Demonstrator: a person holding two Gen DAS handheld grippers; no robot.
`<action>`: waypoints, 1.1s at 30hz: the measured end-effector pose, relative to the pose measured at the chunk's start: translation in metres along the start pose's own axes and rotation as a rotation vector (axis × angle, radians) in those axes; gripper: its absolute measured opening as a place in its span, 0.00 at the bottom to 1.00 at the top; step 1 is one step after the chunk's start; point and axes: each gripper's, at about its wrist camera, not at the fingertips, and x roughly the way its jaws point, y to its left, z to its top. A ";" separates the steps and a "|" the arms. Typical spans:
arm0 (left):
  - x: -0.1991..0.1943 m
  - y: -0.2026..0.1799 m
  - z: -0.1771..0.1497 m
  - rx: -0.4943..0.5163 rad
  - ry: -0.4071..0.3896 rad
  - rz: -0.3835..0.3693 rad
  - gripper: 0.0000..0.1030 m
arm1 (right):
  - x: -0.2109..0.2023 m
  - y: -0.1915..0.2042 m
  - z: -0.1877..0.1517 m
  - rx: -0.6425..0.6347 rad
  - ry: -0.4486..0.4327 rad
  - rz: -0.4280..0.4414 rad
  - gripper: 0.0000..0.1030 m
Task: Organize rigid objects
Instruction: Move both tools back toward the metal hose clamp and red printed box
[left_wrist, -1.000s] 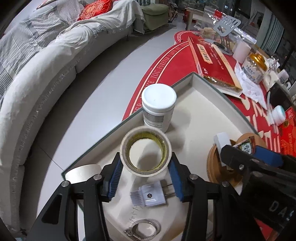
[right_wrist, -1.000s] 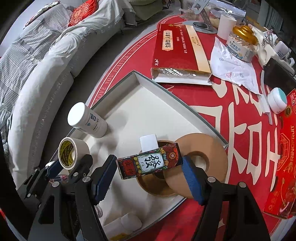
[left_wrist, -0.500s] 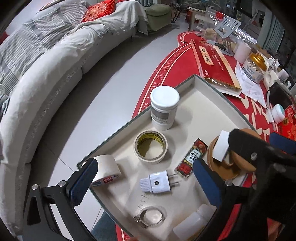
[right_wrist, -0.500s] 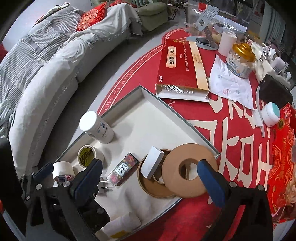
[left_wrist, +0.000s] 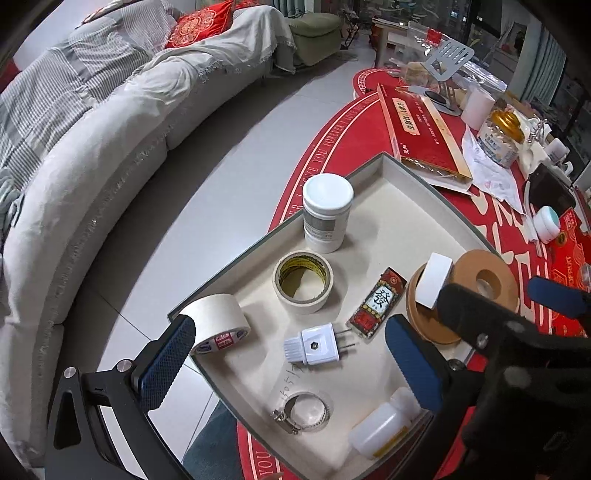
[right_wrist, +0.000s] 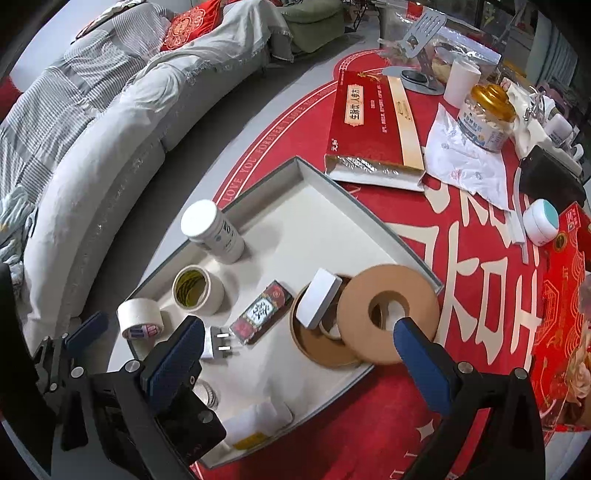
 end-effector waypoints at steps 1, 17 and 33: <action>-0.002 0.000 -0.001 0.003 0.001 -0.002 1.00 | -0.001 0.000 -0.002 -0.001 0.003 -0.002 1.00; -0.039 0.011 -0.028 0.002 -0.008 -0.047 1.00 | -0.034 0.019 -0.024 -0.011 -0.007 0.022 1.00; -0.082 0.025 -0.089 -0.124 -0.212 -0.315 1.00 | -0.077 -0.018 -0.075 0.108 -0.066 0.052 1.00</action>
